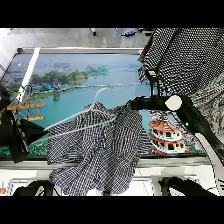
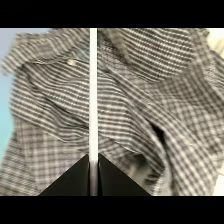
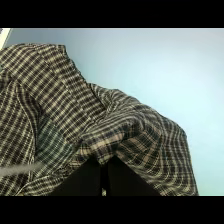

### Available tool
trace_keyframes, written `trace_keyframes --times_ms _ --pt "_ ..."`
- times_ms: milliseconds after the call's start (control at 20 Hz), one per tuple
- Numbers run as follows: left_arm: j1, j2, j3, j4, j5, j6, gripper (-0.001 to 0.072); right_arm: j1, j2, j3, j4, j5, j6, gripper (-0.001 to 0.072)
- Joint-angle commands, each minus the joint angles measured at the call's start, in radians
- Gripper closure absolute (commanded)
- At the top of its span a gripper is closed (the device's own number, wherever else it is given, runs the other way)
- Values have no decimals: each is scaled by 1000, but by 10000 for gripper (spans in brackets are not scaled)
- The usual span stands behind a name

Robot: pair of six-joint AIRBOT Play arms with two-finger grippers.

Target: Fold the clothes and pants, and hang the long-sleeved shirts on hangers.

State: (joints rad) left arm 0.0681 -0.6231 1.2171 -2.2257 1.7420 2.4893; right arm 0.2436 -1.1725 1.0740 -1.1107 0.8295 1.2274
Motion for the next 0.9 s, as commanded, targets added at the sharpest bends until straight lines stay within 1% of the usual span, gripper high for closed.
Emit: trace_keyframes --times_ms 0,150,300,400,500,650,750,850 --pt "0 -11 -50 -20 25 -21 673 0 1 0 8 25 6 676" --pt "0 -61 -115 -19 -42 -19 673 0 1 0 23 56 -14 676" --pt "0 -117 -139 -18 -146 39 673 0 3 0 82 79 -77 676" --pt "0 -161 -139 -20 -200 63 673 0 11 0 126 79 -120 676" --pt "-12 -210 -139 -21 -210 66 673 0 27 0 163 79 -152 676" --pt "-76 -279 -139 -42 -222 84 673 0 58 0 196 90 -194 676" --pt "-123 -296 -139 -44 -300 93 673 0 76 0 198 129 -203 676" --pt "-149 -291 -139 -57 -392 123 673 0 87 0 195 196 -239 676"
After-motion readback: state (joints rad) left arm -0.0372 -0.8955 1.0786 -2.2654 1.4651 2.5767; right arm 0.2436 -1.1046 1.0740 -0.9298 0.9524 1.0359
